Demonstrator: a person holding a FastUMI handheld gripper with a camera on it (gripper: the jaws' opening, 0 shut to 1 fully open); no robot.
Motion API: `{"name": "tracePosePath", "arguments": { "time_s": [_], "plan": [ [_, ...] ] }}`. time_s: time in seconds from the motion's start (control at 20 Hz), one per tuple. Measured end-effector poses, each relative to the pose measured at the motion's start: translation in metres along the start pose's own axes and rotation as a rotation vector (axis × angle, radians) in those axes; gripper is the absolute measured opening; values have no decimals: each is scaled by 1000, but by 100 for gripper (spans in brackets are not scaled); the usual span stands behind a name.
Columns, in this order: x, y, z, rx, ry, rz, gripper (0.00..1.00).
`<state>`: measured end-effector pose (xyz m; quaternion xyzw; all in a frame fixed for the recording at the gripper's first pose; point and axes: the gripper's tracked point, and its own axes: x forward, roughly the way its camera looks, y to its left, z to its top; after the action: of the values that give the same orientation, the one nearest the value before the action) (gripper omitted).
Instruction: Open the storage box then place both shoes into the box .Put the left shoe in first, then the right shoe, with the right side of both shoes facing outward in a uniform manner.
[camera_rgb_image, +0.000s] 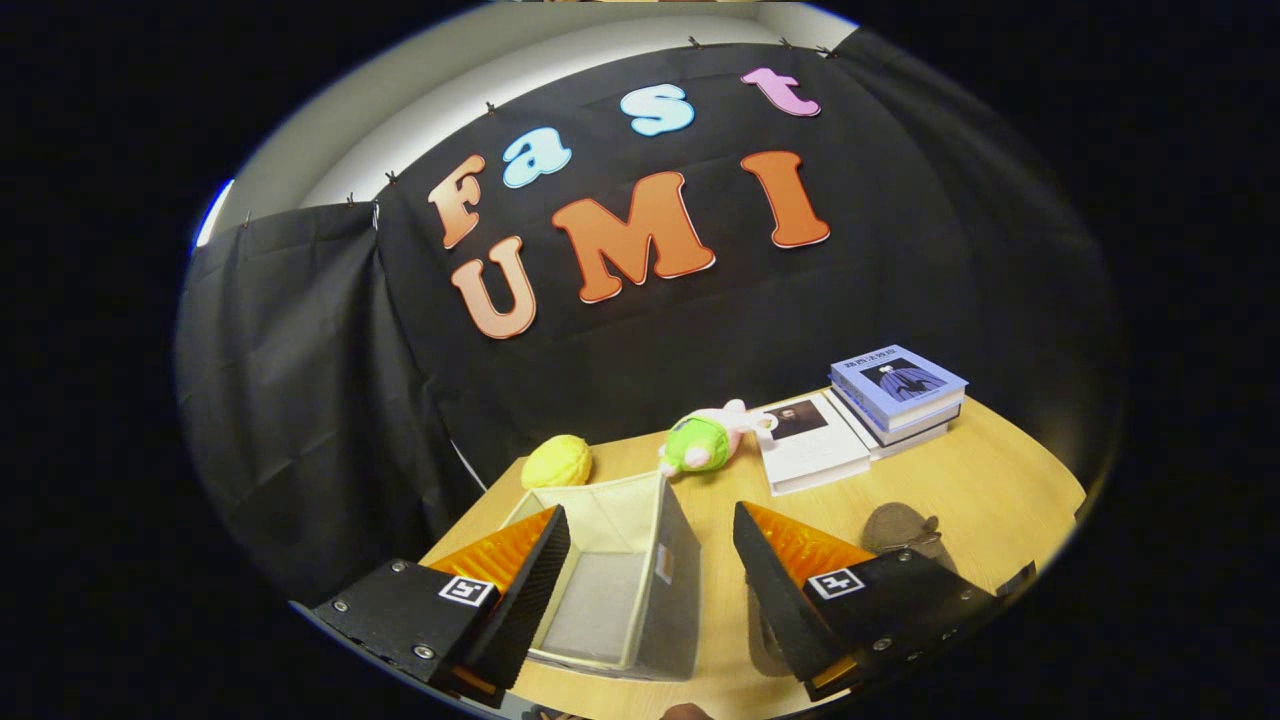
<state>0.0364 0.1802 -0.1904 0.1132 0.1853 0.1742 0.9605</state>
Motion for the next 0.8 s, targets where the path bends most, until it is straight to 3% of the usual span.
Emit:
{"name": "tracePosePath", "arguments": {
  "time_s": [0.4, 0.8],
  "plan": [
    [7, -76, -53, -97, 76, -164, 98],
    [21, -105, -115, -130, 210, -224, 75]
  ]
}}
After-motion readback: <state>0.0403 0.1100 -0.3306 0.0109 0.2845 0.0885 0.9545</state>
